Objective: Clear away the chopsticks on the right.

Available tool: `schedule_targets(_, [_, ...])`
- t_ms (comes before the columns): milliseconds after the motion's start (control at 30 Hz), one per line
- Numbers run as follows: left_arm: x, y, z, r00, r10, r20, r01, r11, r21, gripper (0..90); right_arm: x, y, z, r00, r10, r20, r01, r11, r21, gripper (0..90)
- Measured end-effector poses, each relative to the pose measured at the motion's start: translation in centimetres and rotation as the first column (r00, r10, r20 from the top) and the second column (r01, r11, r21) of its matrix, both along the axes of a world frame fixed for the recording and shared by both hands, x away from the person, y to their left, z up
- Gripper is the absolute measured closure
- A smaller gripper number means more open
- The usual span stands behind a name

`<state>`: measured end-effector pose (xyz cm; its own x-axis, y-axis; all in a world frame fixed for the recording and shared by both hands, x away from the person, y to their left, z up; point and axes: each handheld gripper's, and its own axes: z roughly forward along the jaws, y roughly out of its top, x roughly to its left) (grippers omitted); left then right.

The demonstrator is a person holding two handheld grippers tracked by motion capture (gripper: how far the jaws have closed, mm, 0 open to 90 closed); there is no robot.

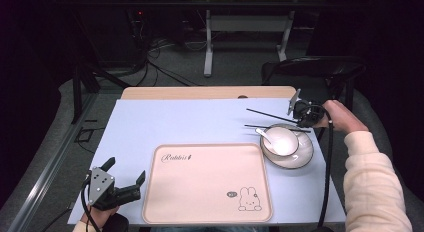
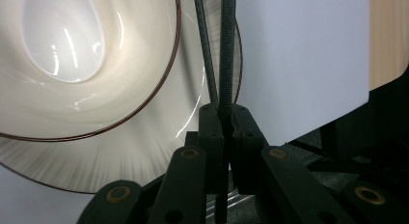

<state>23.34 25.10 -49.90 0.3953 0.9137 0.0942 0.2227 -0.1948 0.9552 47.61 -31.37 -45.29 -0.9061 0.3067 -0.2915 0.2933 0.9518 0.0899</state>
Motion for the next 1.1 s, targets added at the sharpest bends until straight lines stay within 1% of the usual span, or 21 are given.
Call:
schedule_targets(33, [0.0, 0.0, 0.0, 1.0, 0.0, 0.001, 0.0, 1.0, 0.0, 0.0, -0.3, 0.1, 0.7, 0.9999, -0.011, 0.01, 0.011, 1.0, 0.013, 84.8])
schedule_targets(67, [0.0, 0.1, 0.0, 1.0, 0.001, 0.001, -0.001, 1.0, 0.002, 0.0, -0.8, 0.3, 1.5, 0.9985, -0.051, 0.018, 0.051, 0.998, 0.024, 84.7])
schedule_targets(367, [0.0, 0.1, 0.0, 1.0, 0.003, 0.004, -0.002, 1.0, -0.005, 0.0, -2.5, 1.7, 3.4, 0.993, -0.108, 0.047, 0.108, 0.994, 0.015, 84.8])
schedule_targets(400, [0.0, 0.1, 0.0, 1.0, 0.003, 0.004, -0.003, 1.0, -0.005, 0.0, -2.9, 1.9, 3.6, 0.9908, -0.122, 0.059, 0.121, 0.992, 0.02, 84.8])
schedule_targets(433, [0.0, 0.1, 0.0, 1.0, 0.002, 0.003, -0.002, 1.0, -0.005, 0.0, -3.4, 2.4, 4.0, 0.9895, -0.135, 0.051, 0.134, 0.991, 0.023, 84.8])
schedule_targets(500, [0.0, 0.0, 0.0, 1.0, 0.002, 0.006, -0.002, 1.0, -0.006, 0.0, -3.6, 2.5, 4.1, 0.9863, -0.154, 0.06, 0.153, 0.988, 0.019, 84.8])
schedule_targets(533, [-0.1, 0.1, 0.0, 1.0, 0.004, 0.007, -0.004, 0.9999, -0.01, 0.0, -4.1, 2.8, 4.2, 0.9806, -0.19, 0.049, 0.188, 0.981, 0.046, 84.8])
schedule_targets(600, [-0.1, 0.1, 0.0, 1.0, 0.005, 0.007, -0.005, 0.9999, -0.011, 0.0, -4.5, 3.1, 4.2, 0.9722, -0.23, 0.046, 0.227, 0.973, 0.049, 84.8])
schedule_targets(667, [-0.1, 0.1, 0.0, 1.0, 0.005, 0.007, -0.005, 0.9999, -0.01, 0.0, -4.9, 3.3, 4.4, 0.9648, -0.259, 0.047, 0.255, 0.964, 0.072, 84.8])
schedule_targets(700, [-0.1, 0.1, 0.0, 1.0, 0.005, 0.007, -0.005, 0.9999, -0.01, 0.0, -4.9, 3.3, 4.4, 0.9648, -0.259, 0.047, 0.255, 0.964, 0.072, 84.8])
schedule_targets(733, [-0.1, 0.1, 0.0, 1.0, 0.003, 0.007, -0.003, 1.0, -0.007, 0.0, -5.3, 3.5, 4.4, 0.9543, -0.296, 0.04, 0.292, 0.953, 0.086, 84.8])
schedule_targets(767, [-0.1, 0.1, 0.0, 1.0, 0.004, 0.007, -0.004, 1.0, -0.009, 0.0, -5.5, 3.7, 4.5, 0.952, -0.303, 0.046, 0.298, 0.951, 0.085, 84.8])
schedule_targets(800, [-0.1, 0.1, 0.0, 1.0, 0.004, 0.007, -0.004, 1.0, -0.009, 0.0, -6.0, 4.0, 4.6, 0.9391, -0.341, 0.04, 0.336, 0.937, 0.099, 84.8])
schedule_targets(833, [-0.1, 0.1, 0.0, 1.0, 0.005, 0.008, -0.005, 0.9999, -0.011, 0.0, -6.0, 4.0, 4.6, 0.9391, -0.341, 0.04, 0.336, 0.937, 0.099, 84.8])
schedule_targets(867, [-0.1, 0.1, 0.0, 1.0, 0.005, 0.006, -0.005, 0.9999, -0.01, 0.0, -6.6, 4.3, 4.7, 0.9206, -0.389, 0.036, 0.383, 0.917, 0.113, 84.8])
schedule_targets(933, [-0.1, 0.1, 0.0, 1.0, 0.005, 0.008, -0.005, 0.9999, -0.01, 0.0, -7.1, 4.7, 4.8, 0.9092, -0.415, 0.034, 0.409, 0.905, 0.12, 84.8])
schedule_targets(967, [-0.1, 0.1, 0.0, 1.0, 0.005, 0.008, -0.005, 0.9999, -0.01, 0.0, -7.5, 4.9, 4.8, 0.8988, -0.438, 0.025, 0.431, 0.892, 0.136, 84.8])
schedule_targets(1000, [-0.1, 0.1, 0.0, 1.0, 0.005, 0.008, -0.005, 0.9999, -0.01, 0.0, -7.8, 5.1, 4.7, 0.8909, -0.454, 0.026, 0.446, 0.884, 0.137, 84.8])
schedule_targets(1033, [-0.1, 0.1, 0.0, 1.0, 0.004, 0.009, -0.004, 0.9999, -0.01, 0.0, -7.8, 5.1, 4.7, 0.8909, -0.454, 0.026, 0.446, 0.884, 0.137, 84.8])
schedule_targets(1067, [-0.1, 0.1, 0.0, 1.0, 0.005, 0.009, -0.005, 0.9999, -0.01, 0.0, -8.2, 5.3, 4.7, 0.8853, -0.464, 0.028, 0.456, 0.879, 0.138, 84.8])
schedule_targets(1100, [-0.1, 0.1, 0.0, 1.0, 0.004, 0.007, -0.004, 0.9999, -0.01, 0.0, -9.0, 5.6, 4.4, 0.8724, -0.489, 0.014, 0.481, 0.863, 0.157, 84.8])
